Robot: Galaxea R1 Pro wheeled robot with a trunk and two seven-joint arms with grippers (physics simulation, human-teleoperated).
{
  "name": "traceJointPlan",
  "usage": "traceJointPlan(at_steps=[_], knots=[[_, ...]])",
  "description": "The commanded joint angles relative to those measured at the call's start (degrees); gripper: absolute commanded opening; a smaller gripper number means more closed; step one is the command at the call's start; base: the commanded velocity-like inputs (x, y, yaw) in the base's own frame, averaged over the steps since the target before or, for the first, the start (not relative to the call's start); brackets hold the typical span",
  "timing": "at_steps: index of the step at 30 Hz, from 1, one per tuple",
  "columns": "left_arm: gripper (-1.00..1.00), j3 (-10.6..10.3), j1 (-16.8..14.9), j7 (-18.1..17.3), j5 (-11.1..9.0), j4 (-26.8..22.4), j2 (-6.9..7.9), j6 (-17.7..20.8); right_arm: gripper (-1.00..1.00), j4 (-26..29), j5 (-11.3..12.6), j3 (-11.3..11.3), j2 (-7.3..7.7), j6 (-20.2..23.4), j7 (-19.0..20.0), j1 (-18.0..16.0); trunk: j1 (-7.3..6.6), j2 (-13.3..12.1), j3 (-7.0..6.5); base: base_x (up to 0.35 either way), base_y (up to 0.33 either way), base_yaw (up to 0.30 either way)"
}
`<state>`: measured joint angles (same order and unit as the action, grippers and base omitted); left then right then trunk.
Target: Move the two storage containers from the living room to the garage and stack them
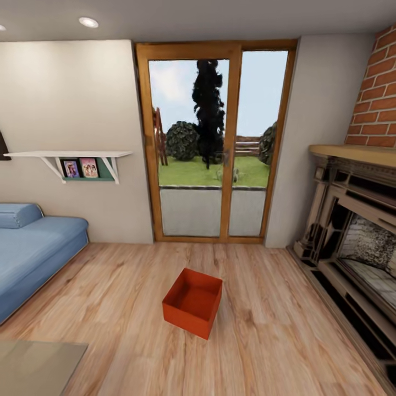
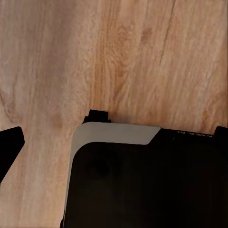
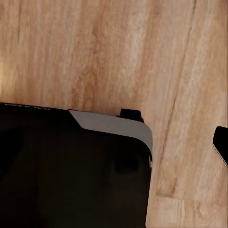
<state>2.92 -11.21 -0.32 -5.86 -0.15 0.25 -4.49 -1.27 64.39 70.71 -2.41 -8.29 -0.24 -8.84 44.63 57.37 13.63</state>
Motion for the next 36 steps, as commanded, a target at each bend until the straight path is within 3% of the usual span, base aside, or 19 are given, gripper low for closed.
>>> traceJointPlan(at_steps=[1, 7, 25, 36], knots=[[1.00, 0.24, -0.04, -0.03, -0.38, 0.06, 0.01, -0.17, 1.00, -0.13, 0.38, 0.48, -0.06, -0.20, -0.02, -0.04, 0.04, 0.04, 0.07, 0.323, 0.000, 0.000], [1.00, 0.24, -0.04, -0.03, -0.38, 0.06, -0.03, -0.17, 1.00, -0.13, 0.39, 0.49, -0.06, -0.23, -0.02, -0.04, 0.04, 0.04, 0.07, 0.323, 0.000, 0.108], [1.00, 0.24, -0.04, -0.03, -0.38, 0.06, -0.06, -0.17, 1.00, -0.13, 0.39, 0.55, -0.06, -0.24, -0.02, -0.04, 0.04, 0.04, 0.07, 0.323, 0.000, 0.262], [1.00, 0.24, -0.04, -0.03, -0.38, 0.06, -0.07, -0.17, 1.00, -0.13, 0.38, 0.48, -0.06, -0.15, -0.02, -0.04, 0.04, 0.04, 0.07, 0.323, 0.000, 0.020]])
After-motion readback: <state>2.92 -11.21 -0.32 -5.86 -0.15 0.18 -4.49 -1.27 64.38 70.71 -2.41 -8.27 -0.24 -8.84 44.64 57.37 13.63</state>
